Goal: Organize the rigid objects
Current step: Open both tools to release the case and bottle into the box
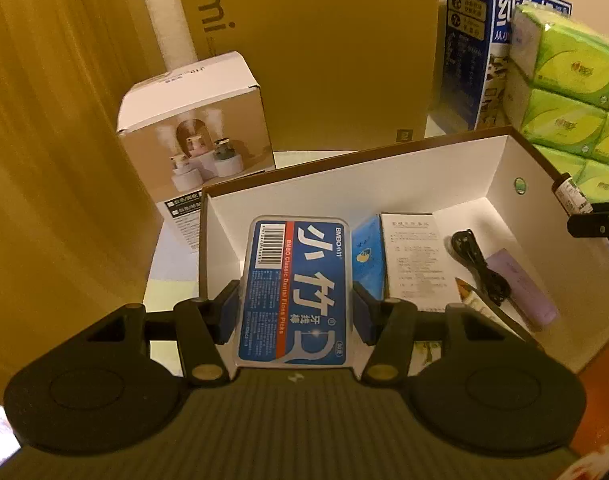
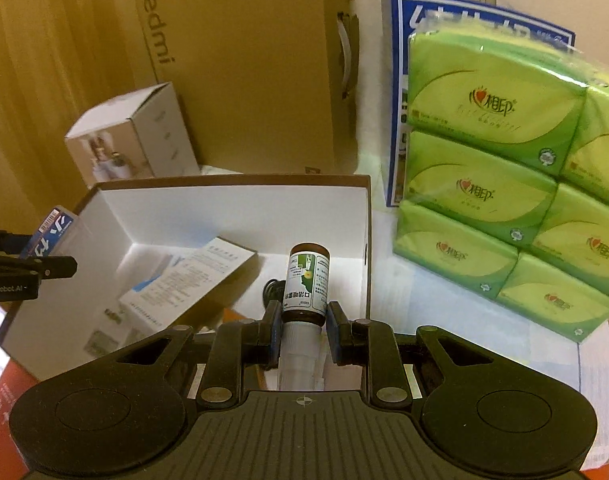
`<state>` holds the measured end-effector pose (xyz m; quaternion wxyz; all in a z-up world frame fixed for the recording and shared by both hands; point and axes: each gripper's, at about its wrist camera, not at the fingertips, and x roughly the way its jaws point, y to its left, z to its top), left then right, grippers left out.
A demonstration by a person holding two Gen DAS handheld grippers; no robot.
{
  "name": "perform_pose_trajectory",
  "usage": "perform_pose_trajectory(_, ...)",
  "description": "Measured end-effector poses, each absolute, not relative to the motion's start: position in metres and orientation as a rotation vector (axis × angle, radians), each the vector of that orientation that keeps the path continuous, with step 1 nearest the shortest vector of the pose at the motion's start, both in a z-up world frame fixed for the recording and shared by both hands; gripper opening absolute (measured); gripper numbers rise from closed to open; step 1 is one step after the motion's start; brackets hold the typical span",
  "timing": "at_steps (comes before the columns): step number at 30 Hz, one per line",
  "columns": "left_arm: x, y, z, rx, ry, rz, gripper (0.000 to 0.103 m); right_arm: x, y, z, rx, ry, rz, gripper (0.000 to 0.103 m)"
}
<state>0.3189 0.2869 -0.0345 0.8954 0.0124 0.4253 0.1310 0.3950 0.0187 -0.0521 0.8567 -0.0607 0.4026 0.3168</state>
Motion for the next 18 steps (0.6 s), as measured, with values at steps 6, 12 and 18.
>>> perform_pose_trajectory(6, 0.337, 0.296, -0.047, 0.028, 0.9, 0.265, 0.052, 0.413, 0.029, -0.059, -0.136, 0.858, 0.651, 0.02)
perform_pose_trajectory(12, 0.349, 0.301, -0.056, 0.028, 0.916, 0.26, 0.052, 0.421, 0.038, -0.064, -0.148, 0.858, 0.654, 0.02)
perform_pose_trajectory(18, 0.356, 0.305, -0.061, 0.03, 0.912, 0.262, 0.053, 0.427, 0.044, -0.066, -0.152, 0.846, 0.652, 0.02)
